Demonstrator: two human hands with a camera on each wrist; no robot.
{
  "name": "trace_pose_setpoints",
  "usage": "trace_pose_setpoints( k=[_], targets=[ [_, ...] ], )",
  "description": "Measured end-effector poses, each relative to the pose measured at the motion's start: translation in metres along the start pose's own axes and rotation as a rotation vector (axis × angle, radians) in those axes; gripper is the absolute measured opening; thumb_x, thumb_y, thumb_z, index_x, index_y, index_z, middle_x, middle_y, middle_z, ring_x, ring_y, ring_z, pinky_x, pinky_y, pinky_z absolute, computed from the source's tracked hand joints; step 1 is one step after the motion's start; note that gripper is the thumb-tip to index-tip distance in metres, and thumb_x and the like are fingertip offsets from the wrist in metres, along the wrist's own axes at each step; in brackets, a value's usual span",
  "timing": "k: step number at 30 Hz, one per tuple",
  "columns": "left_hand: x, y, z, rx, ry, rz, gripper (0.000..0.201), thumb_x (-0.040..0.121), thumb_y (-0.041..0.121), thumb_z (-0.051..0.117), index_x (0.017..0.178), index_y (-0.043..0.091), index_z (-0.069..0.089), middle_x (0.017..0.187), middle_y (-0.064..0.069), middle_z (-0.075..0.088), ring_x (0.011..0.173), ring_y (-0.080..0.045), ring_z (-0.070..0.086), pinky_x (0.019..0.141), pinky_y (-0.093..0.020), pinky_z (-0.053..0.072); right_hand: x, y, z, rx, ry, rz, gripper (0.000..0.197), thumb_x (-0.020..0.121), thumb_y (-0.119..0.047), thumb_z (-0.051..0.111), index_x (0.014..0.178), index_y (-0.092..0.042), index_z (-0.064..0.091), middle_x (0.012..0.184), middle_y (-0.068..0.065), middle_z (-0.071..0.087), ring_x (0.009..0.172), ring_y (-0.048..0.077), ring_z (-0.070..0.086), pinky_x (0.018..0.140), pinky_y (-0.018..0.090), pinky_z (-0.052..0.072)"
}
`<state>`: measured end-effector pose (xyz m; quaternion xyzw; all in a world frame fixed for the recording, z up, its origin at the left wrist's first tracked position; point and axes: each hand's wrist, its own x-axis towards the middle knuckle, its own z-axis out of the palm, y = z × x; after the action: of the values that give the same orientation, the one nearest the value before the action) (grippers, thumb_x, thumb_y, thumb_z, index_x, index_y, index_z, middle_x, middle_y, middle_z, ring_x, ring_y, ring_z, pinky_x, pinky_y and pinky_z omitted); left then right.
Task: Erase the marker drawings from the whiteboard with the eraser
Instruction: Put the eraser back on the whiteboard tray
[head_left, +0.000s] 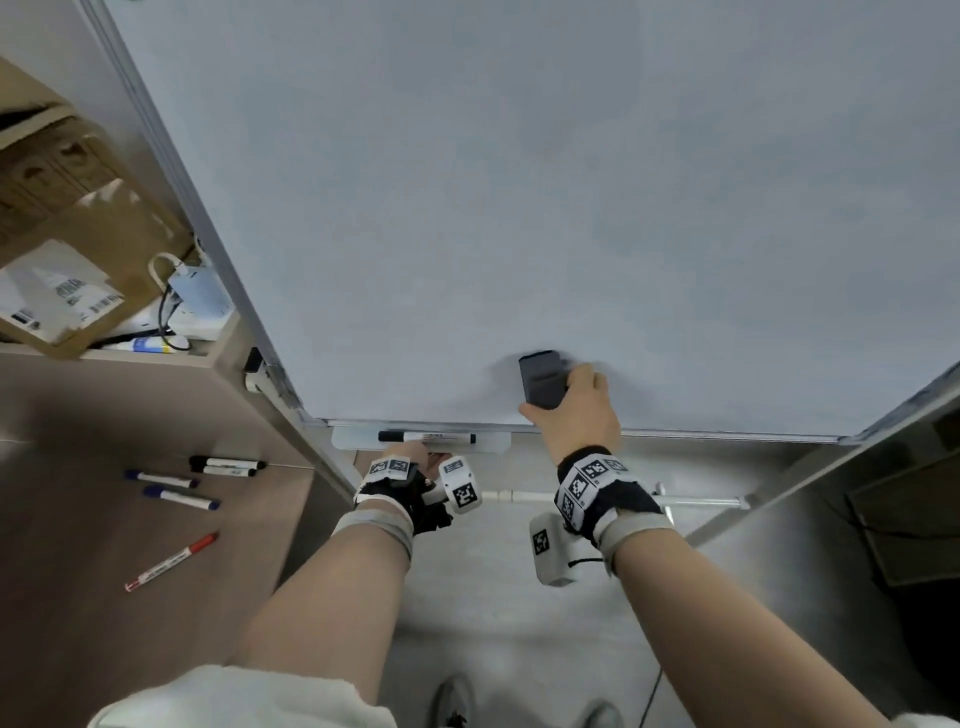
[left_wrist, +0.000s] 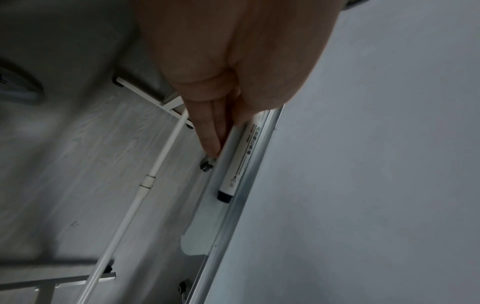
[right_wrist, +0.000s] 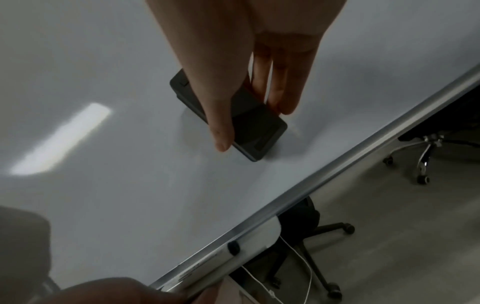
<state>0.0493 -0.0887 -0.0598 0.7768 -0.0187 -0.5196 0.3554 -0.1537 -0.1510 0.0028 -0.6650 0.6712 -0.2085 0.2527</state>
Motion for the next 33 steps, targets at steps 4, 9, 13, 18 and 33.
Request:
trace_pose_setpoints(
  k=[4, 9, 13, 18, 33],
  targets=[
    [-0.018, 0.005, 0.005, 0.229, -0.055, 0.039, 0.023, 0.097, 0.018, 0.060, 0.115, 0.005, 0.066, 0.106, -0.013, 0.071, 0.079, -0.027, 0.069, 0.059, -0.024, 0.048, 0.002, 0.000, 0.007, -0.068, -0.080, -0.042, 0.061, 0.074, -0.040, 0.084, 0.117, -0.012, 0.049, 0.119, 0.009, 0.053, 0.098, 0.035, 0.063, 0.076, 0.040, 0.051],
    [-0.006, 0.001, -0.002, -0.280, -0.064, -0.107, 0.016, 0.096, 0.007, 0.050, 0.105, 0.001, 0.061, 0.069, -0.014, 0.072, 0.056, -0.026, 0.067, 0.064, -0.034, 0.053, -0.009, 0.006, 0.024, -0.345, -0.156, -0.244, 0.052, 0.076, -0.029, 0.076, 0.124, -0.028, 0.056, 0.127, -0.001, 0.058, 0.116, 0.027, 0.053, 0.096, 0.039, 0.041],
    [0.003, -0.009, -0.023, -0.274, -0.050, -0.106, 0.011, 0.090, 0.006, 0.046, 0.096, 0.003, 0.055, 0.060, -0.015, 0.066, 0.050, -0.026, 0.058, 0.053, -0.033, 0.050, -0.019, 0.006, 0.038, -0.412, -0.196, -0.213, 0.053, 0.076, -0.023, 0.077, 0.123, -0.025, 0.052, 0.119, -0.001, 0.063, 0.112, 0.025, 0.057, 0.099, 0.037, 0.038],
    [0.007, -0.017, -0.039, -0.381, -0.017, -0.063, 0.008, 0.087, 0.003, 0.046, 0.090, 0.001, 0.053, 0.084, -0.019, 0.061, 0.070, -0.031, 0.063, 0.079, -0.045, 0.055, -0.031, 0.012, 0.044, -0.564, -0.197, -0.225, 0.046, 0.079, -0.009, 0.064, 0.120, -0.026, 0.055, 0.126, -0.001, 0.061, 0.124, 0.025, 0.049, 0.109, 0.036, 0.030],
    [0.024, -0.025, -0.079, -0.601, -0.027, 0.082, 0.013, 0.105, 0.026, 0.039, 0.117, 0.027, 0.042, 0.103, -0.020, 0.062, 0.093, -0.037, 0.066, 0.095, -0.048, 0.055, -0.057, -0.002, 0.088, -0.378, -0.150, -0.277, 0.061, 0.084, 0.002, 0.058, 0.136, -0.029, 0.059, 0.135, -0.002, 0.057, 0.131, 0.025, 0.042, 0.105, 0.037, 0.033]
  ],
)
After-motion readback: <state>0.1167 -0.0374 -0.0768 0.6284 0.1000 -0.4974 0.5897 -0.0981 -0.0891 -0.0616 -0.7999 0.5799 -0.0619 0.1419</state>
